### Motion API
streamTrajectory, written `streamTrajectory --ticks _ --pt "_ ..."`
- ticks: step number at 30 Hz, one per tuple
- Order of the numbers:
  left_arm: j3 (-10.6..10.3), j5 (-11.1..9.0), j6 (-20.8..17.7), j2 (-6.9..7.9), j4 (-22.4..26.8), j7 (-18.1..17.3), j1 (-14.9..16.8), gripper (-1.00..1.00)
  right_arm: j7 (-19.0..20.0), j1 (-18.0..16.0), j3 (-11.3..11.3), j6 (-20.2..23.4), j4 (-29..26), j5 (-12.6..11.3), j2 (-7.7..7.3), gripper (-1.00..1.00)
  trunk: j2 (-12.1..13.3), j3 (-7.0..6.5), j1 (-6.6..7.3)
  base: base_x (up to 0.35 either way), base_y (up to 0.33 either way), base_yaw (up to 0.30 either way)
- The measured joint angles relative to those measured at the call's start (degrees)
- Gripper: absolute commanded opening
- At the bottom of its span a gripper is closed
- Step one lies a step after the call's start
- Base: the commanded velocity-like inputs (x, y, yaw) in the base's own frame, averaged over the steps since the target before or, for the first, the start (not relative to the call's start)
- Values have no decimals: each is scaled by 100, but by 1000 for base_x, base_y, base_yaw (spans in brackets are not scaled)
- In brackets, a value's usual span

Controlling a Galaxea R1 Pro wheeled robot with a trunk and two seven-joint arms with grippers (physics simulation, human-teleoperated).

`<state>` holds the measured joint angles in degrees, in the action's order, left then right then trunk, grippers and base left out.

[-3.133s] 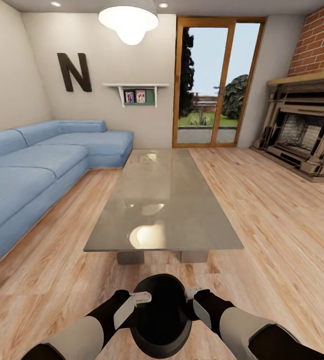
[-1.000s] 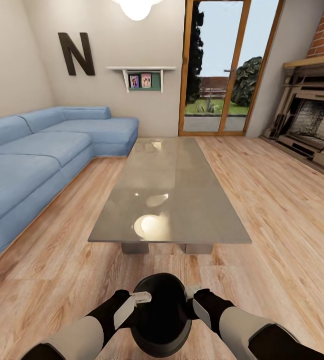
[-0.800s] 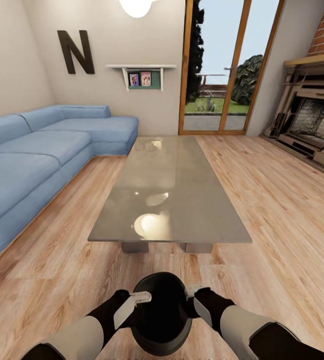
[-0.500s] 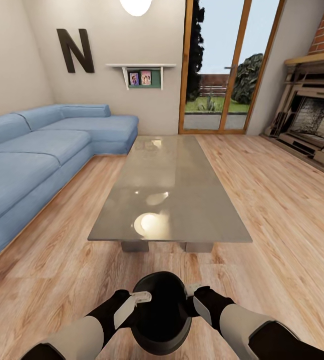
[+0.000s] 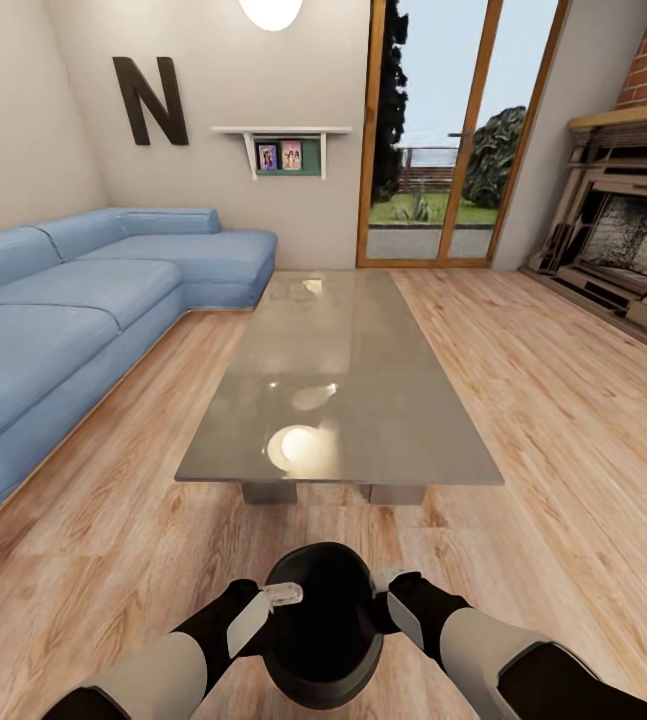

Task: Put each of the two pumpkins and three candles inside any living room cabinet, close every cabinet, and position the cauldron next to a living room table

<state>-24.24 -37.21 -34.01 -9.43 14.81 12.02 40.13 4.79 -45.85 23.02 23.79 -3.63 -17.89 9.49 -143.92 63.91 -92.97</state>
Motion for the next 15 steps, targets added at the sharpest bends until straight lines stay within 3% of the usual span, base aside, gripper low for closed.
streamTrajectory --ticks 3,4,6,15 --pt "0 -2 0 0 1 0 -2 100 1 0 -1 0 0 -1 -1 -100 0 0 0 0 0 0" --pt "1 -3 0 0 2 0 -3 100 1 0 -1 0 0 -1 -1 100 0 0 0 0 0 0" --pt "0 -5 0 0 2 0 -1 100 18 78 -253 -56 -28 -103 50 100 2 1 -3 0 0 0" --pt "-9 -5 0 0 2 0 -1 100 19 79 -256 -55 -29 -111 50 100 2 1 -3 0 0 0"
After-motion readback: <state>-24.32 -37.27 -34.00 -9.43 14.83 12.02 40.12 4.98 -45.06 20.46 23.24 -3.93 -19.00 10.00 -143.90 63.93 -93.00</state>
